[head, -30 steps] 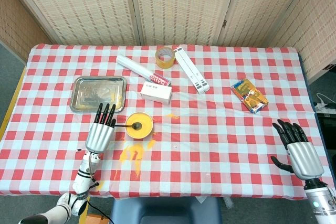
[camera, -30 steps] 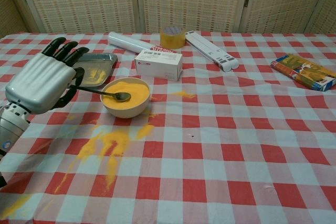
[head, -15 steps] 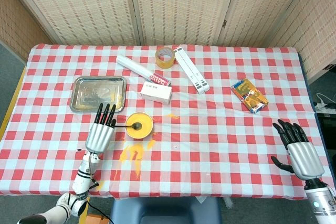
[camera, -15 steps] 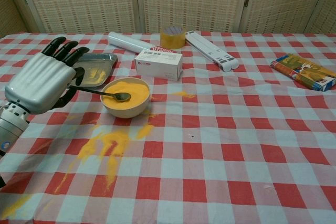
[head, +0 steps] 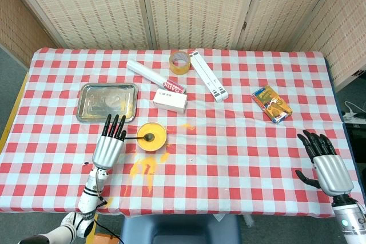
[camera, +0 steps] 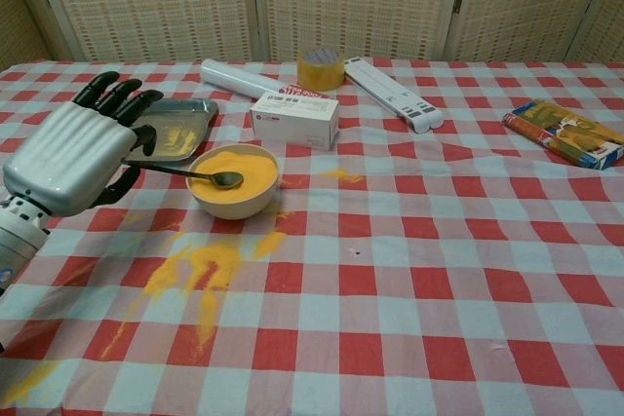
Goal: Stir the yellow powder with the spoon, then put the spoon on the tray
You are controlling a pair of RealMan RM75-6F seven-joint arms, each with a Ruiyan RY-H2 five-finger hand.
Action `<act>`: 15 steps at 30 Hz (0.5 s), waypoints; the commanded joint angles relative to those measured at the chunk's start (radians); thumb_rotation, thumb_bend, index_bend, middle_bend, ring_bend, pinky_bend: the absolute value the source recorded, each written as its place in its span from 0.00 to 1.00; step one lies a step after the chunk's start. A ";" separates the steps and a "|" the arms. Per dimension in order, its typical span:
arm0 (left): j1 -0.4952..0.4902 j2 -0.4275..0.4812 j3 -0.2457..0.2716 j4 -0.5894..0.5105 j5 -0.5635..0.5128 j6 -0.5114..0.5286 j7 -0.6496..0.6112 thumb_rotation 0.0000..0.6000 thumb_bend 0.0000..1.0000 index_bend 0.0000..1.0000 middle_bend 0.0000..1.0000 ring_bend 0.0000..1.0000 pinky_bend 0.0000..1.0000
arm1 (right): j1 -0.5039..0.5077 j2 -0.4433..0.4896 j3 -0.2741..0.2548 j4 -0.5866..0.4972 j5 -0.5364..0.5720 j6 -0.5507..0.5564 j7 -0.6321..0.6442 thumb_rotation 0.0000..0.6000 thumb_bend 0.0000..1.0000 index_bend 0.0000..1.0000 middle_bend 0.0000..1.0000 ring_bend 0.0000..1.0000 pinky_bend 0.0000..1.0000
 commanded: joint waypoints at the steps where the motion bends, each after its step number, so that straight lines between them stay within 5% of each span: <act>1: 0.002 0.002 0.001 -0.004 0.002 0.002 0.000 1.00 0.46 0.47 0.07 0.00 0.00 | 0.000 0.000 0.000 0.000 0.000 0.000 -0.001 1.00 0.18 0.00 0.00 0.00 0.00; 15: -0.001 0.003 -0.003 -0.014 0.005 0.001 0.006 1.00 0.46 0.53 0.08 0.00 0.00 | 0.000 0.001 -0.001 -0.002 0.000 -0.002 -0.003 1.00 0.18 0.00 0.00 0.00 0.00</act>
